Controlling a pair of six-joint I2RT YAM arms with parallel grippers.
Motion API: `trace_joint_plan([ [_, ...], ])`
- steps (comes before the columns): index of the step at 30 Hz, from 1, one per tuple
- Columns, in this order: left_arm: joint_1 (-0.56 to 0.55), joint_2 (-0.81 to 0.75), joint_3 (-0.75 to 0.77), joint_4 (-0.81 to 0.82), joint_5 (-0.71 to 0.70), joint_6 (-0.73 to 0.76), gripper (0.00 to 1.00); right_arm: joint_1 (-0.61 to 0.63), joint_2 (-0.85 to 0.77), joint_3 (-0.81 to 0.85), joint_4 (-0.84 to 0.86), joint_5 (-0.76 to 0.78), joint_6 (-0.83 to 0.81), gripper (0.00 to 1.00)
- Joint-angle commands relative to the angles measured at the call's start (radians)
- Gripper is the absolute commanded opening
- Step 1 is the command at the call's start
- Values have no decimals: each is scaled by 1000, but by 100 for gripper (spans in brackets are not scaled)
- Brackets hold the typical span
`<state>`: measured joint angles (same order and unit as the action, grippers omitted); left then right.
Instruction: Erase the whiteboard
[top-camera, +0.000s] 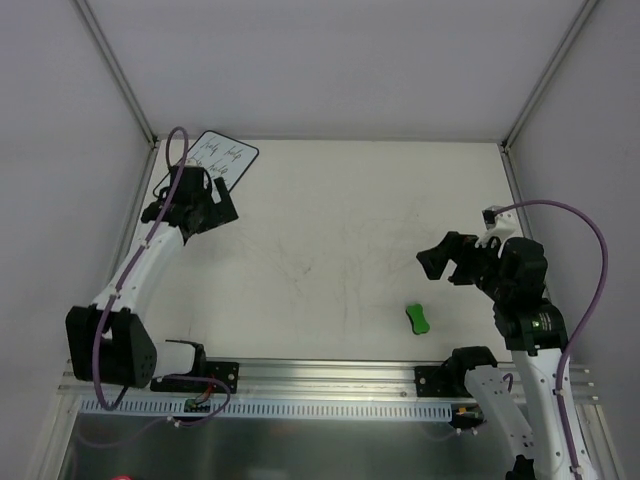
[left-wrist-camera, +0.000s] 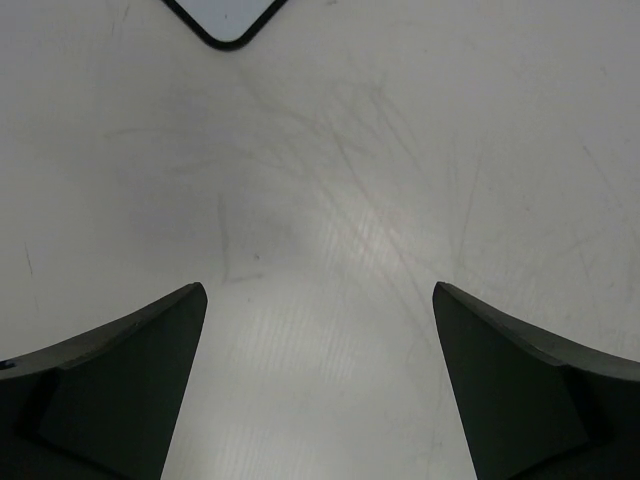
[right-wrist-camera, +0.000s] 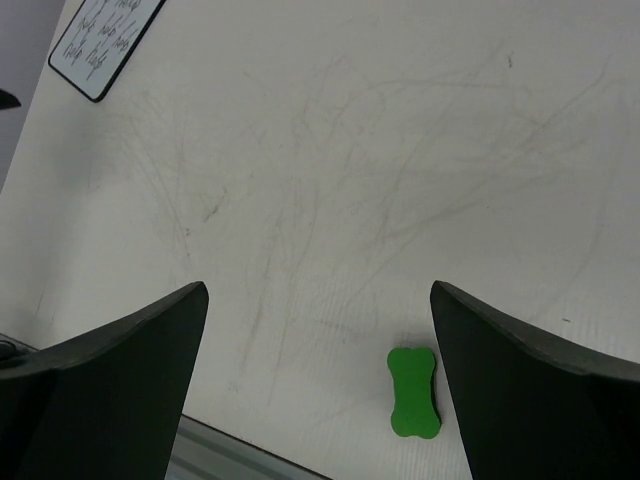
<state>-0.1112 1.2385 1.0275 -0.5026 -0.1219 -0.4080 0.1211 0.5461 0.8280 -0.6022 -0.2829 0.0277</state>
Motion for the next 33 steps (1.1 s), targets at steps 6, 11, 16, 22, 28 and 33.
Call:
trace_joint_plan([
  [6, 68, 415, 307, 96, -65, -14, 99, -5, 9, -67, 78, -148, 23, 99],
  [11, 94, 574, 430, 96, -47, -2, 98, -6, -12, -99, 79, -173, 17, 99],
  [16, 104, 740, 522, 99, -7, 9, 93, -5, -37, -121, 81, -219, 0, 99],
  [22, 105, 883, 628, 99, 48, 20, 78, -6, -83, -145, 84, -266, -15, 99],
  [28, 131, 894, 637, 96, 84, -2, 69, -6, -118, -155, 87, -265, -18, 99],
  [33, 140, 898, 628, 95, 110, -17, 69, -5, -117, -147, 87, -274, -12, 99],
])
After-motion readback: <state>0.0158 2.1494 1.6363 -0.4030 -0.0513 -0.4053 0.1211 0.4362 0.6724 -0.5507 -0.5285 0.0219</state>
